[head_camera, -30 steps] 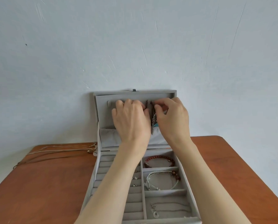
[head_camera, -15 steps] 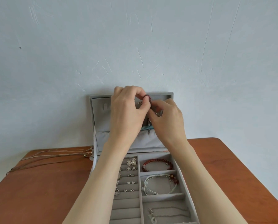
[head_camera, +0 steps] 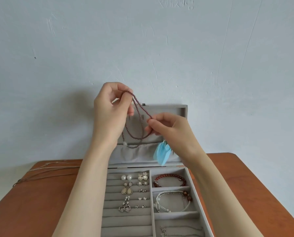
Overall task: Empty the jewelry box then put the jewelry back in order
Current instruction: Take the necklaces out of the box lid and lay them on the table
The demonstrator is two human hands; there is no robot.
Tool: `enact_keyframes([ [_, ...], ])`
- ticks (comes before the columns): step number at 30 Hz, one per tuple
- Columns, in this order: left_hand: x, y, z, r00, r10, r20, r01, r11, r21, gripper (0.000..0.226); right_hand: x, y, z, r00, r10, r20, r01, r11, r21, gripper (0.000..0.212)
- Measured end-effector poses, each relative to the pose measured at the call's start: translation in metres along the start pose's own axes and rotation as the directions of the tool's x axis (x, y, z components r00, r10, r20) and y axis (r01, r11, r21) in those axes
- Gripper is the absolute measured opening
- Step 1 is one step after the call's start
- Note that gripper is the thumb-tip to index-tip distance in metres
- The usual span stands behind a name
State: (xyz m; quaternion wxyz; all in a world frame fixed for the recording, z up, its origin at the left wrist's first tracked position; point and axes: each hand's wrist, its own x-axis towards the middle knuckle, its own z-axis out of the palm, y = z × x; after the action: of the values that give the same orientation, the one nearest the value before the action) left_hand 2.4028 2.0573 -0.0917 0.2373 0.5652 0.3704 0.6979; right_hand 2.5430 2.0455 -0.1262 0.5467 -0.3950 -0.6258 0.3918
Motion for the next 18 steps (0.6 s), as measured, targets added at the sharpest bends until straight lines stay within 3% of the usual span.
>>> enact_keyframes([
  [5,0.003,0.000,-0.019,0.984,-0.164,0.072,0.166,0.986,-0.022,0.022,-0.001,0.000,0.002,0.986,0.131,0.102,-0.154,0.952,0.265,0.016],
  [11,-0.003,0.001,-0.042,0.951,-0.244,0.188,0.203,0.955,0.216,0.015,-0.003,-0.008,0.001,0.982,0.118,0.148,-0.183,0.798,0.575,0.008],
  [14,-0.006,0.005,-0.053,0.964,-0.239,0.112,0.204,0.944,0.260,0.015,-0.008,-0.011,0.003,0.976,0.095,0.199,-0.203,0.737,0.644,0.010],
  [18,-0.001,0.013,-0.075,0.973,-0.218,-0.082,0.226,0.967,0.117,0.022,-0.016,-0.007,0.007,0.950,0.154,0.270,-0.291,0.746,0.599,0.015],
])
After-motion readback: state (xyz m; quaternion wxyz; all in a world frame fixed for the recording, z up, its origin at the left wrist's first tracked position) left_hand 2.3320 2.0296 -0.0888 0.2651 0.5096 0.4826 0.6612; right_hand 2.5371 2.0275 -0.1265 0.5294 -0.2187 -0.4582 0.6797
